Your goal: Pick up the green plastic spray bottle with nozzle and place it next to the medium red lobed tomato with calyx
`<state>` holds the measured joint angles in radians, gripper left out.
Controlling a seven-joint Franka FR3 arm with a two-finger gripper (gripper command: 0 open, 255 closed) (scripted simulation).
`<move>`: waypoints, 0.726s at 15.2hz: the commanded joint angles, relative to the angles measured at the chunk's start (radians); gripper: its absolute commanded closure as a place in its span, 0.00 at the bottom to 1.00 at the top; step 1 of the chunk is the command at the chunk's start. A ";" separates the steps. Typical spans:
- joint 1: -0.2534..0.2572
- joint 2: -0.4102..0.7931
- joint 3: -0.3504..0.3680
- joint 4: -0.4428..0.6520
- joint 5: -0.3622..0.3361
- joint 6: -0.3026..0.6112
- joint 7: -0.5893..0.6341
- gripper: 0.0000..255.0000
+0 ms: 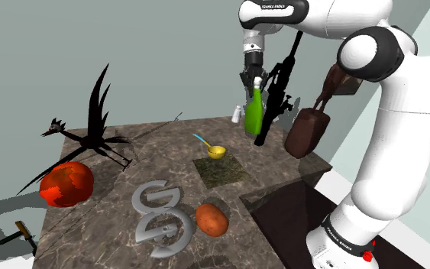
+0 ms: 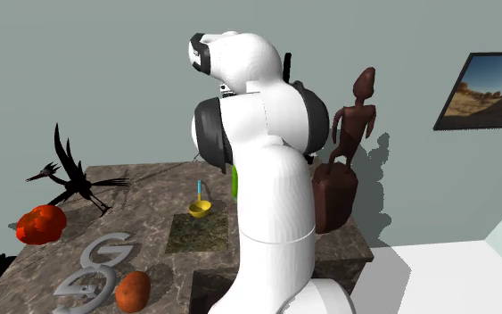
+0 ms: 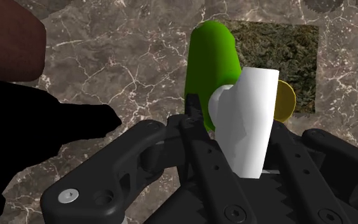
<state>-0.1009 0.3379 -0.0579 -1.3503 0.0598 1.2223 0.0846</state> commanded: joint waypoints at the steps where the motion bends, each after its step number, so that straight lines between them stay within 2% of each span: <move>1: -0.001 0.005 0.000 0.037 0.001 -0.032 0.001 1.00; 11: -0.006 0.055 0.000 0.248 0.006 -0.193 0.008 1.00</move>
<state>-0.1068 0.3916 -0.0577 -1.1161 0.0657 1.0421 0.0920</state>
